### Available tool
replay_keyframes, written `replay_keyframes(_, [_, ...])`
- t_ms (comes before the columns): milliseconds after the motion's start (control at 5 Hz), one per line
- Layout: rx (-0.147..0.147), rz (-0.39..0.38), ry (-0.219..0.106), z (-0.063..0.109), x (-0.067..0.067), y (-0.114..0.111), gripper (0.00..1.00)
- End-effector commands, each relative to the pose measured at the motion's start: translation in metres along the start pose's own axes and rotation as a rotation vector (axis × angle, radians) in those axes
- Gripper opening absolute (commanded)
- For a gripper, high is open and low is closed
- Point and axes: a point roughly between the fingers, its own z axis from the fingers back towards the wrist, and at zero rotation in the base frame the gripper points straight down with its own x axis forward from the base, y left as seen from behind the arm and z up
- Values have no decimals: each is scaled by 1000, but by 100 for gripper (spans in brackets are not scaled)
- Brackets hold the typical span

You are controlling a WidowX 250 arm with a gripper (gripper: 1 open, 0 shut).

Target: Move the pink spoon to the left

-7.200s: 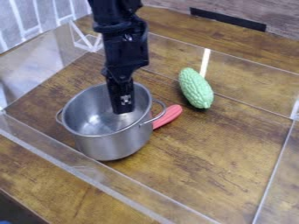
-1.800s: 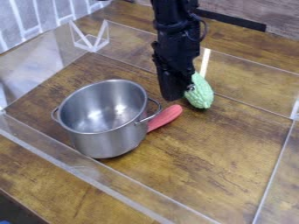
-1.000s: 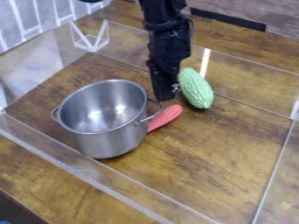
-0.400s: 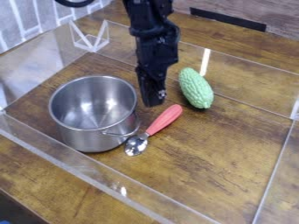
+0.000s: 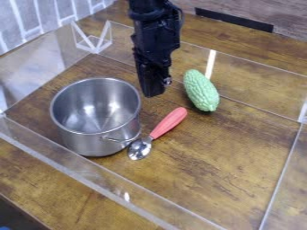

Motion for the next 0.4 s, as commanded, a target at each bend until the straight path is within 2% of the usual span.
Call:
replay_keyframes(0, [60, 27, -92, 32, 12, -9, 0])
replay_keyframes(200, [60, 29, -89, 34, 20, -9, 0])
